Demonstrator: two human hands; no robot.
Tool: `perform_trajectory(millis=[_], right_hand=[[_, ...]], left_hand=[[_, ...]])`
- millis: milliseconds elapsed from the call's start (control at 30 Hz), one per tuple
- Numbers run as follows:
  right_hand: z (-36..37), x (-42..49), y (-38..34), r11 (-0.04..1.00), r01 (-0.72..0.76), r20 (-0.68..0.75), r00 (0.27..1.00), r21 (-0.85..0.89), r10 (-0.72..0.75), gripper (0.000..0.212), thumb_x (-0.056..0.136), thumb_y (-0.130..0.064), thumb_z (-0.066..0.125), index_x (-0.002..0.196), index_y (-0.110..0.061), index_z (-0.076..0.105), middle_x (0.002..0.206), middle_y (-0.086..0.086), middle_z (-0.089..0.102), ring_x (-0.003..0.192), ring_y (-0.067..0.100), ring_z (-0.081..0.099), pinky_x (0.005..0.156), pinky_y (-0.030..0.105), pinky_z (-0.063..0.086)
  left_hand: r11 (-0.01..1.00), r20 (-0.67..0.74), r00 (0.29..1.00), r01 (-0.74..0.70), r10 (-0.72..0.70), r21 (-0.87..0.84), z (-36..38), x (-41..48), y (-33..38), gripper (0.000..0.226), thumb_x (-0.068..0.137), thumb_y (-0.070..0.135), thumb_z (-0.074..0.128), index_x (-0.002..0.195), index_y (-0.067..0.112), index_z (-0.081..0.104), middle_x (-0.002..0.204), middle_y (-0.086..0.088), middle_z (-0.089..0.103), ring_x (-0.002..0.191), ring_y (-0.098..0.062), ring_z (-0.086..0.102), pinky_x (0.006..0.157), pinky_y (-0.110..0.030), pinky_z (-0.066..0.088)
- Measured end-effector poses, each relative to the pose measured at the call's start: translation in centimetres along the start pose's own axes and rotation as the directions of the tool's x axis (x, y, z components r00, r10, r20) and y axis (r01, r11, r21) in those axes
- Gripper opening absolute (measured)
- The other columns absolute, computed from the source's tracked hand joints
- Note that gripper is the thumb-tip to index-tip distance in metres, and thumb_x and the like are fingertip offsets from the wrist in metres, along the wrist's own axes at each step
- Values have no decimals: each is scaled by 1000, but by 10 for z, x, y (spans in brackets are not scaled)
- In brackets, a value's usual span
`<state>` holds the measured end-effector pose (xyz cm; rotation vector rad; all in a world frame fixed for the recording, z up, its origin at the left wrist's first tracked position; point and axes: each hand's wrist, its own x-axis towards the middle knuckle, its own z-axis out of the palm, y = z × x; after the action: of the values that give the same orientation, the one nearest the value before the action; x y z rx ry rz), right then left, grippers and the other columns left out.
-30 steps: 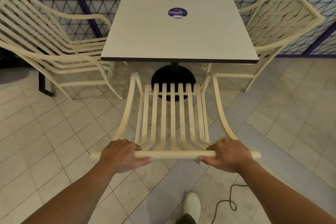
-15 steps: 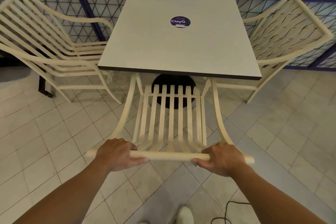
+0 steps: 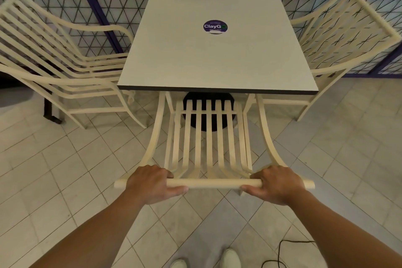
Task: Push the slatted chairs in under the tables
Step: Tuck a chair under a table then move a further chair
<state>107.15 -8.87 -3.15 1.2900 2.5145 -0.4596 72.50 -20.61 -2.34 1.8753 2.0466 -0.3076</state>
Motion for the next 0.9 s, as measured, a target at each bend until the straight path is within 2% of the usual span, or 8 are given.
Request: perform_trajectory(millis=[233,767,900], right_hand=[[-2,5,2,1000,7,-8,1000,-16,-7,108,60,-103,-2,112,-42,69,84,-14,69,74,4,63,72,28,57],[-1,10,5,1000,16,-27,999,-12,-17,111,59,-103,-5,113,-41,70,86,-13,69,75,5,64,71,28,57],[1,11,5,1000,13,-33,999,-10,-13,109,60,-103,-4,112,-42,70,83,-13,68,74,5,64,71,29,57]], left_hand=[[1000,-13,1000,-16,17,11,-1,6,-2,111,52,105,7,115,41,70,91,14,70,81,-10,65,73,-30,50],[1000,-9,1000,-20,20,-15,-4,9,-3,122,45,107,-2,121,42,67,94,15,69,83,-8,64,73,-28,50],[1000,23,1000,-14,14,-6,-3,10,-5,113,49,107,6,119,43,68,92,15,69,81,-8,64,72,-28,49]])
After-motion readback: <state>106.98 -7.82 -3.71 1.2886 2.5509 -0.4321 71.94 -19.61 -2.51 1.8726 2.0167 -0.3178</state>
